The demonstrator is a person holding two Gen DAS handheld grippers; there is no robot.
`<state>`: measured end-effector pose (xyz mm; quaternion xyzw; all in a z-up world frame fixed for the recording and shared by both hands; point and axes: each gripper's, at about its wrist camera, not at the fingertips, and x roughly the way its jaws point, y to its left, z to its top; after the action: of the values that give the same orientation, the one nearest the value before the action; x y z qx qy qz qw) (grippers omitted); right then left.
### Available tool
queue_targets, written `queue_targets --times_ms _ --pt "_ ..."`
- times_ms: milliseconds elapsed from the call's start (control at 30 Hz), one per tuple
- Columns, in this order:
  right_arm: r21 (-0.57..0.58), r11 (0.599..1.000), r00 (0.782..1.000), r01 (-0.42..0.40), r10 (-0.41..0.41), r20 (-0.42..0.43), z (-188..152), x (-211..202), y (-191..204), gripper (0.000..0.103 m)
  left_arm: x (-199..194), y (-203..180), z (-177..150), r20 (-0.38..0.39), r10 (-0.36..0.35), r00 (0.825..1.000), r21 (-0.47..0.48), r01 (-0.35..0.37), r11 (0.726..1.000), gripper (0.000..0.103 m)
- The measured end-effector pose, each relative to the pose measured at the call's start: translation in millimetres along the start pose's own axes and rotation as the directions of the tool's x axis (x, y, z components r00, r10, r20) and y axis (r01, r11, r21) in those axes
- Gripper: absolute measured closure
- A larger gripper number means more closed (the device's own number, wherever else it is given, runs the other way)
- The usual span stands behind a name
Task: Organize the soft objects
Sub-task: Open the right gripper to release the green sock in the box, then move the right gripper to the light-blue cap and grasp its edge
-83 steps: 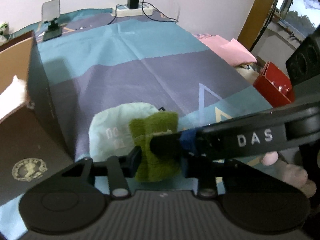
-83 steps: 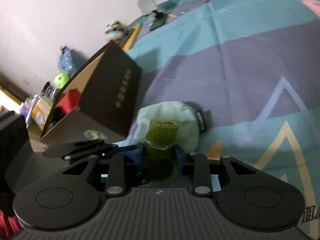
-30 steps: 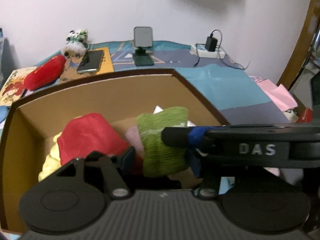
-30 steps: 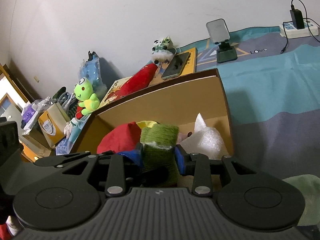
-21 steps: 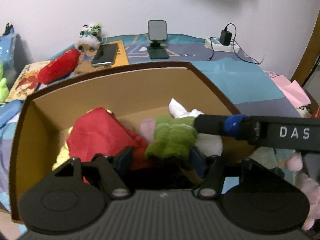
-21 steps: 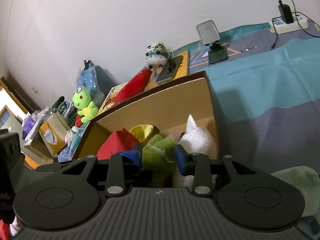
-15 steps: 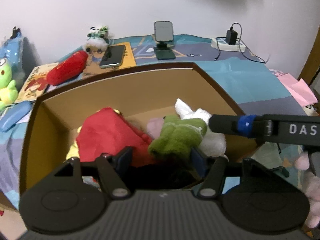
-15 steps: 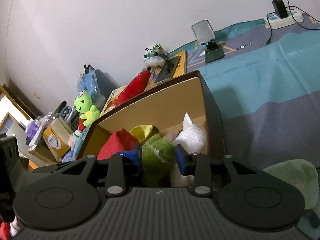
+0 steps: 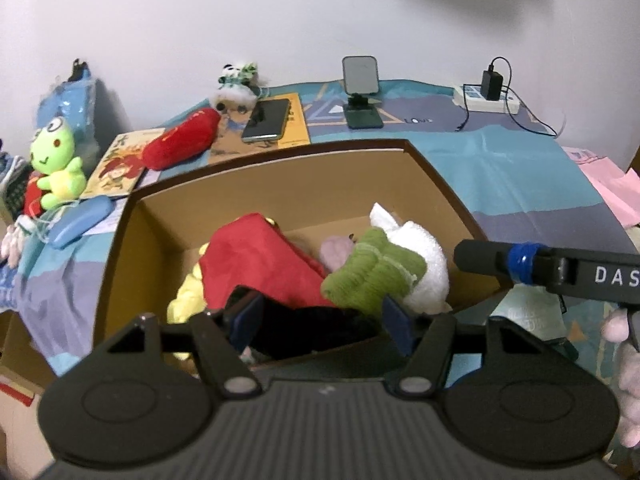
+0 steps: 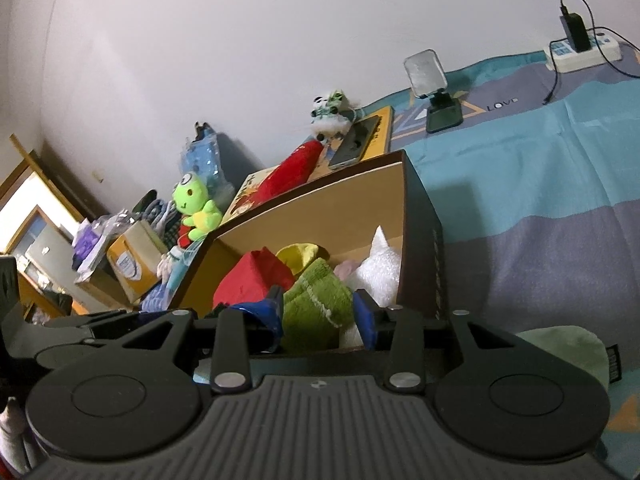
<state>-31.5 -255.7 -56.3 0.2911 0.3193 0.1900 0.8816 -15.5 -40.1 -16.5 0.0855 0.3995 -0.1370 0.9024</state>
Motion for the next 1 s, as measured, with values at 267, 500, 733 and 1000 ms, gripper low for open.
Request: queue_targets --times_ms 267,500,733,1000 --pt "-0.025 0.999 0.999 -0.047 0.047 -0.027 3 -18 -15 0.080 -13 -19 -5 -0.013 0.048 0.999 -0.034 -0.048 0.998 0.037" --pt "-0.078 0.996 0.997 -0.050 0.045 -0.068 2 -30 -34 0.080 -17 -40 -13 -0.044 0.074 0.996 -0.074 -0.077 0.994 0.036" --pt "-0.065 0.997 0.991 -0.035 0.026 -0.132 -6 -37 -67 0.080 -2 -71 -34 -0.076 0.025 0.997 -0.090 -0.032 0.995 0.036" --pt "-0.008 0.999 0.985 0.054 -0.054 -0.164 -11 -49 -116 0.080 30 -121 -53 -0.112 -0.126 0.986 -0.027 0.123 0.992 0.036"
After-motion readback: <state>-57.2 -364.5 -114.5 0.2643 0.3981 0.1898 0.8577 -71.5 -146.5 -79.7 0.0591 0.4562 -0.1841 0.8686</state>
